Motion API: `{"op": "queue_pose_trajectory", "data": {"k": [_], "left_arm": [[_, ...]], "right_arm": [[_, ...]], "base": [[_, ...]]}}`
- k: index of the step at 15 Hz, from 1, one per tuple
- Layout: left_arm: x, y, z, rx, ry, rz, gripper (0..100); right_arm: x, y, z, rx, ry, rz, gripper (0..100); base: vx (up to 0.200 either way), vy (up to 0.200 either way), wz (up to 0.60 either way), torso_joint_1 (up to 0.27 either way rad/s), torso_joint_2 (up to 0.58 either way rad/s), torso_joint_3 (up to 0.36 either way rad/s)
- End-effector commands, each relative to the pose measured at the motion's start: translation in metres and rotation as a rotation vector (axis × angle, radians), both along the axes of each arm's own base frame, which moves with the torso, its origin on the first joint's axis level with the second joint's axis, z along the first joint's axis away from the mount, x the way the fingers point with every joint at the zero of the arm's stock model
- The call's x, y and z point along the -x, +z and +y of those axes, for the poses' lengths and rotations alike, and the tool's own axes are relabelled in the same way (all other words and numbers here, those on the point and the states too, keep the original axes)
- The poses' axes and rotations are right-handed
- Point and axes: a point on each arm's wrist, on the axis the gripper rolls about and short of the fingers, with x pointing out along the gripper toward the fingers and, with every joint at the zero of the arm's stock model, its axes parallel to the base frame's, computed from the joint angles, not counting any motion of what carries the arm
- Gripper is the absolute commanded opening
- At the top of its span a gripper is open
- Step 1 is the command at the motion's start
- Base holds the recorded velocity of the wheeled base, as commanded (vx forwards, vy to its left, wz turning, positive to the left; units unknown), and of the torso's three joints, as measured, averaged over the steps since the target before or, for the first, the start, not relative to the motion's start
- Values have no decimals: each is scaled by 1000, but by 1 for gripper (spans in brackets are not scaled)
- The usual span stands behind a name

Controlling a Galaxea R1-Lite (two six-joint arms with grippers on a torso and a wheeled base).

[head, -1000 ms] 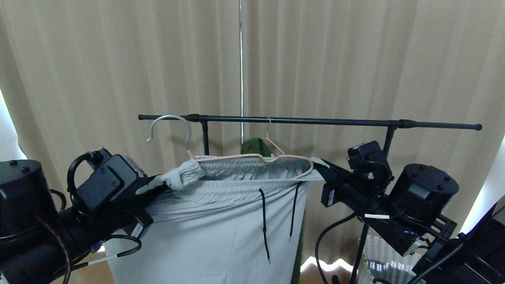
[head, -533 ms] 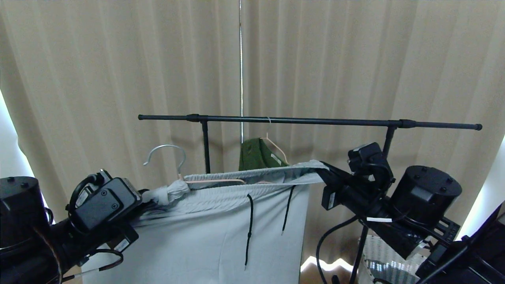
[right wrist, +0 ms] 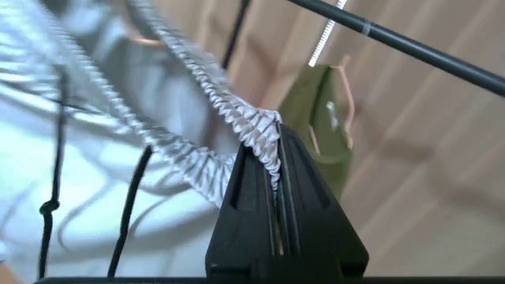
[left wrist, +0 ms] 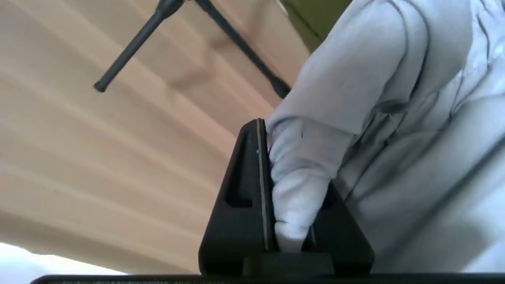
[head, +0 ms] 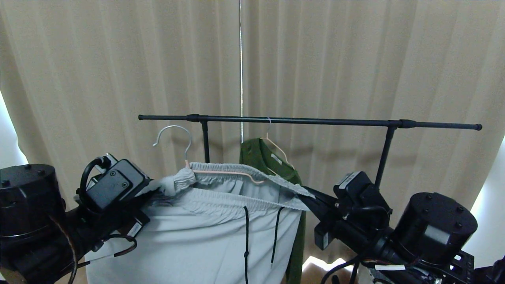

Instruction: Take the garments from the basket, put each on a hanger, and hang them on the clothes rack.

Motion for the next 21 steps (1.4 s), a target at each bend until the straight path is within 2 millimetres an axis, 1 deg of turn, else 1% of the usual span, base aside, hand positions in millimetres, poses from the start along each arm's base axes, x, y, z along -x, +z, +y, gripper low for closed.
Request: {"op": "queue_pose_trajectory", "data": {"k": [1,2,5,6,8,10,11,13,15,16,17,19,21], "left_arm": [[-8,-2,-6,-5,-9,12,0],[-12,0,-7,-4,6,6,0],[-18,3,-14,60,11,11,0],[-19,4,-16,68,7,7,0],[-28,11,-20,78,20,-15,0],[-31,10,-22,85,20,-12,0],[-27,8,-34,83,-30,-1,0],[-24,9,-46,77,-77,-4,0],[-30,7,-53,66,-66,-3,0],[-32,6,-58,62,-69,-1,0],[-31,6,-61,59,-80,1,0],[-27,5,-66,54,-106,5,0],[-28,1,-72,30,-126,12,0]], "right_arm": [[7,0,4,1,31,0,0],[8,-2,3,10,30,7,100],[9,-4,2,20,28,5,100],[9,-2,1,11,26,-5,100],[8,6,-2,5,16,-40,100],[3,10,-5,18,-3,-69,100],[-9,20,-9,55,-44,-138,100],[-20,35,-15,119,-87,-188,100],[-20,51,-16,142,-89,-175,100],[-19,67,-16,163,-86,-150,100],[-21,73,-14,175,-82,-135,100],[-26,76,-9,200,-75,-117,100],[-25,71,1,245,-41,-103,100]], "base": [[0,0,0,0,0,0],[0,0,0,0,0,0],[0,0,0,0,0,0],[0,0,0,0,0,0],[0,0,0,0,0,0],[0,0,0,0,0,0],[0,0,0,0,0,0],[0,0,0,0,0,0],[0,0,0,0,0,0],[0,0,0,0,0,0],[0,0,0,0,0,0],[0,0,0,0,0,0],[0,0,0,0,0,0]]}}
